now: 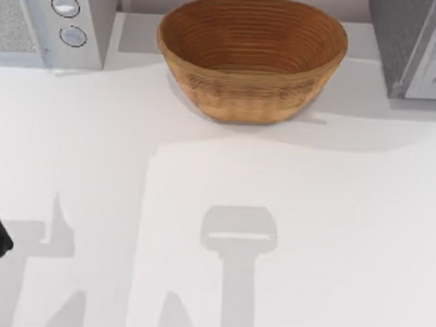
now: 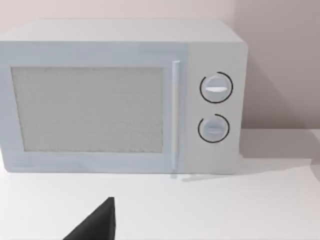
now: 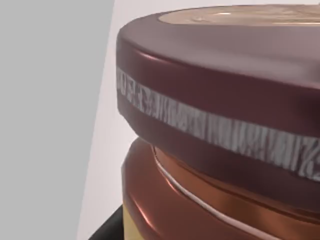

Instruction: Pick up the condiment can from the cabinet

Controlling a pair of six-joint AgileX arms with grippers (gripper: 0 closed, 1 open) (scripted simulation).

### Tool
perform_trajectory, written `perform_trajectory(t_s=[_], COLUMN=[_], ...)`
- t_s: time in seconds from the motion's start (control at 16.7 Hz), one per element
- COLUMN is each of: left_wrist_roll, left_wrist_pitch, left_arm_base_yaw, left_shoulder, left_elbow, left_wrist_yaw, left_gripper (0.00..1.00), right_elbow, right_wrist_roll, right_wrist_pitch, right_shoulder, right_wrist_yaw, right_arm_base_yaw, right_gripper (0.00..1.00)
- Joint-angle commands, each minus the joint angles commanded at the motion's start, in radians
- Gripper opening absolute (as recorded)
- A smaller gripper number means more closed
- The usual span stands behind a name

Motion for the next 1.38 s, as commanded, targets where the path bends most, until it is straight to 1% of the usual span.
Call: perform_trajectory(t_s=[0.36, 1.02, 1.38], left_wrist_roll=[0.0, 0.0, 0.0], left_wrist_pitch=[0.0, 0.0, 0.0], left_arm_base_yaw=[0.0, 0.0, 0.0], left_shoulder=[0.0, 0.0, 0.0], left_elbow=[0.0, 0.0, 0.0], left_wrist_yaw=[0.0, 0.0, 0.0], left_gripper=[1.0, 1.0, 1.0], right_elbow=[0.814, 2.38, 3.141], right_wrist_roll=[0.455, 1.347, 1.786], right_wrist_pitch=[-0.186, -0.565, -0.754], right_shoulder=[0.159, 0.501, 0.679], right_wrist_yaw=[0.117, 0.334, 0.434], right_arm_base_yaw=[0.453, 1.36, 1.816], right_gripper=[0.0, 0.0, 0.0])
